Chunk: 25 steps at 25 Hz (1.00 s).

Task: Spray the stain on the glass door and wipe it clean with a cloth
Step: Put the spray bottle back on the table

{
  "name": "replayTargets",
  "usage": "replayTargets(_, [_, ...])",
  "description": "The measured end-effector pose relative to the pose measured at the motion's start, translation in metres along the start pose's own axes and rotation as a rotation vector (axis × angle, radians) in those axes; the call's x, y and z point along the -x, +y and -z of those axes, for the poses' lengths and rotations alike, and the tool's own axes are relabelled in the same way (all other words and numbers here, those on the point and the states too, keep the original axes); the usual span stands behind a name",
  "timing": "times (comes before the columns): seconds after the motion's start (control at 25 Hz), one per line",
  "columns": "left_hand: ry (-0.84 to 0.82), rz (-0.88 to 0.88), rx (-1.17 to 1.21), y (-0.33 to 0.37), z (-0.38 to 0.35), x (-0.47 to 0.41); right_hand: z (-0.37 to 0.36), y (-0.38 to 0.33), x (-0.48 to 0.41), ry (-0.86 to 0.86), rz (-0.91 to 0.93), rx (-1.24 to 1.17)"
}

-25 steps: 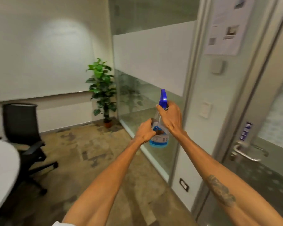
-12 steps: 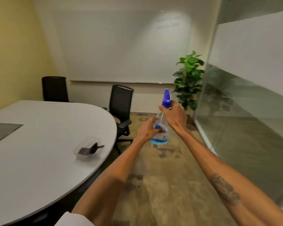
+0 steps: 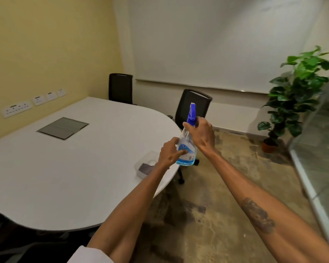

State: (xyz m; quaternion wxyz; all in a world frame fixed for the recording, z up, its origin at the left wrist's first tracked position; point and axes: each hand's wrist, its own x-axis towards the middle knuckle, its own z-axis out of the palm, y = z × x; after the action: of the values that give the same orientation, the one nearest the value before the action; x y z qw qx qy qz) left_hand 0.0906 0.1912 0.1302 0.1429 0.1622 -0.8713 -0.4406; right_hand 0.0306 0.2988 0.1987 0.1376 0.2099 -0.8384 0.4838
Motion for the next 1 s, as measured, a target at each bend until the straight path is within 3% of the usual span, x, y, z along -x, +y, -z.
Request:
replayTargets(0.52, [0.003,0.314,-0.226,-0.139,0.015,-0.138,-0.184,0.110,-0.138,-0.177,-0.135,-0.005])
replayTargets(0.76, [-0.082,0.490,-0.303,-0.204,-0.023,-0.156,-0.240,0.171,-0.159,-0.317,-0.299,0.004])
replayTargets(1.0, [-0.245,0.506,-0.388,-0.239,-0.045,-0.158,-0.291,0.216,-0.155,-0.372,-0.401,0.022])
